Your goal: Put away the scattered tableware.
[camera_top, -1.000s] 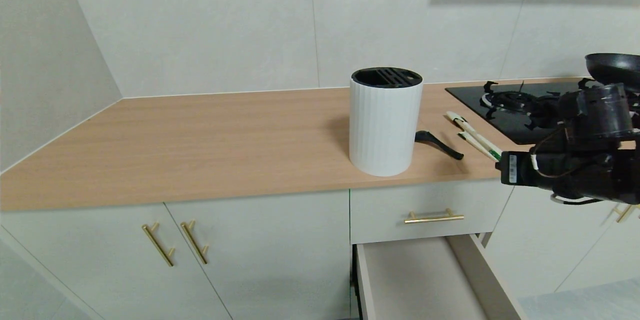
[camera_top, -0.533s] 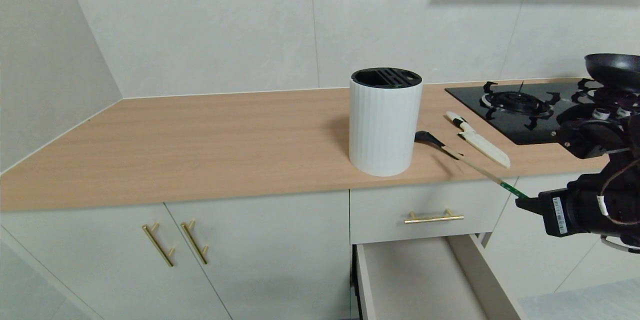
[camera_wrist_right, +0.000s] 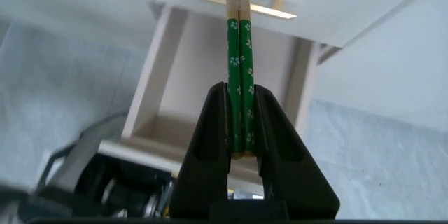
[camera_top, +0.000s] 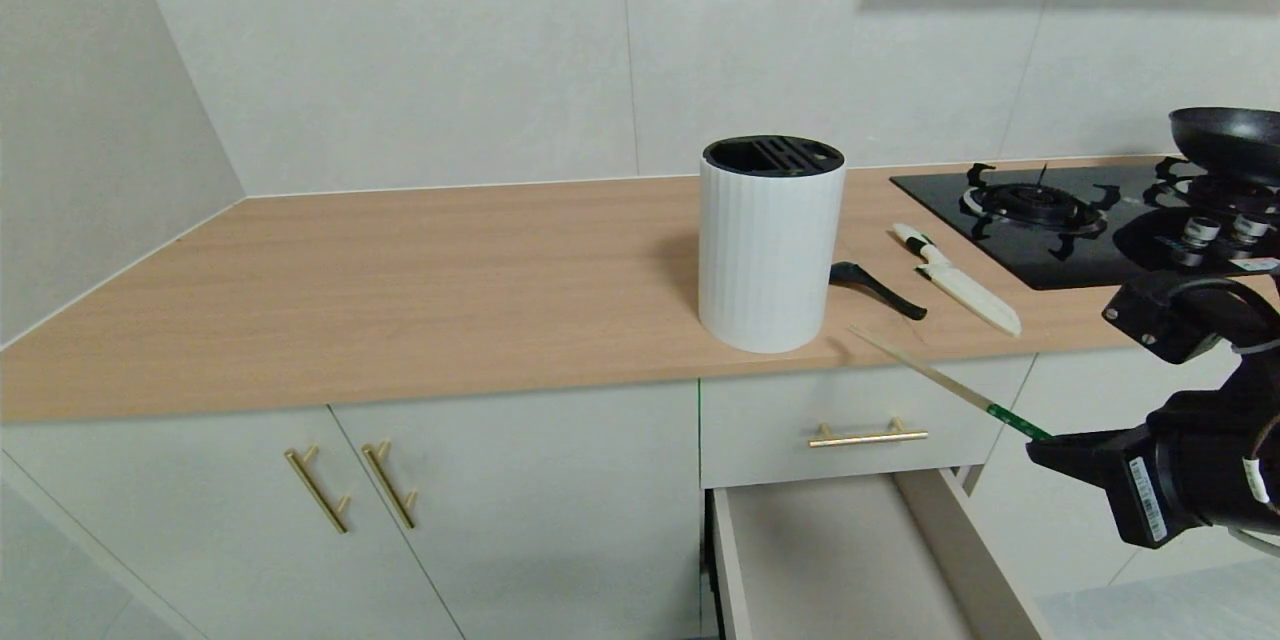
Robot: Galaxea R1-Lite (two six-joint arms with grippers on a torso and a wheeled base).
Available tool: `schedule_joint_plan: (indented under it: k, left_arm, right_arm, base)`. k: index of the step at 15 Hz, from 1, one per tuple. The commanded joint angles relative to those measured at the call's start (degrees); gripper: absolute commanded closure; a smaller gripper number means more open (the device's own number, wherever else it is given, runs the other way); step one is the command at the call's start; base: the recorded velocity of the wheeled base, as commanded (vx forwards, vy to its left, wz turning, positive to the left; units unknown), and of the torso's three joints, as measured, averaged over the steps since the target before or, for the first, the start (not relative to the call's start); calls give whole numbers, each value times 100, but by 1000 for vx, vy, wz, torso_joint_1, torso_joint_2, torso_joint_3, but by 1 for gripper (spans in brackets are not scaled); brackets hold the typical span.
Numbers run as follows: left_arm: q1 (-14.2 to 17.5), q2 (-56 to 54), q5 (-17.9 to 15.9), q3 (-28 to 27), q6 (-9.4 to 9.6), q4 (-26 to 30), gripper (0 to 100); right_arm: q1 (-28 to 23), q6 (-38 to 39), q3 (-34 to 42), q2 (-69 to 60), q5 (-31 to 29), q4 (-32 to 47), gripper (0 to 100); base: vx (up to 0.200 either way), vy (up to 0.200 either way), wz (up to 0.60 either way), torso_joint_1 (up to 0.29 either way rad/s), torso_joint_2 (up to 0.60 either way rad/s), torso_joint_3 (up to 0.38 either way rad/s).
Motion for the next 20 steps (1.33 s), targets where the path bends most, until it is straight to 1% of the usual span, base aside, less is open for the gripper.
schedule_joint_plan:
  k: [1, 4, 8, 20]
  left_arm:
    - [0, 0, -1, 1, 2, -1, 0]
    - [0, 0, -1, 1, 2, -1, 0]
    - [0, 0, -1, 1, 2, -1, 0]
    - [0, 0, -1, 1, 2, -1, 0]
  right_arm:
    - [332, -8, 136, -25, 51, -1, 100]
    - [455, -25, 224, -25, 359, -1, 100]
    - [499, -175, 276, -25, 385, -1, 100]
    - [499, -192, 311, 36, 412, -27, 100]
  base:
    - [0, 0, 0, 0, 0, 0]
    - [0, 0, 0, 0, 0, 0]
    - [0, 0, 0, -26, 57, 38]
    - [0, 0, 0, -167, 452, 278]
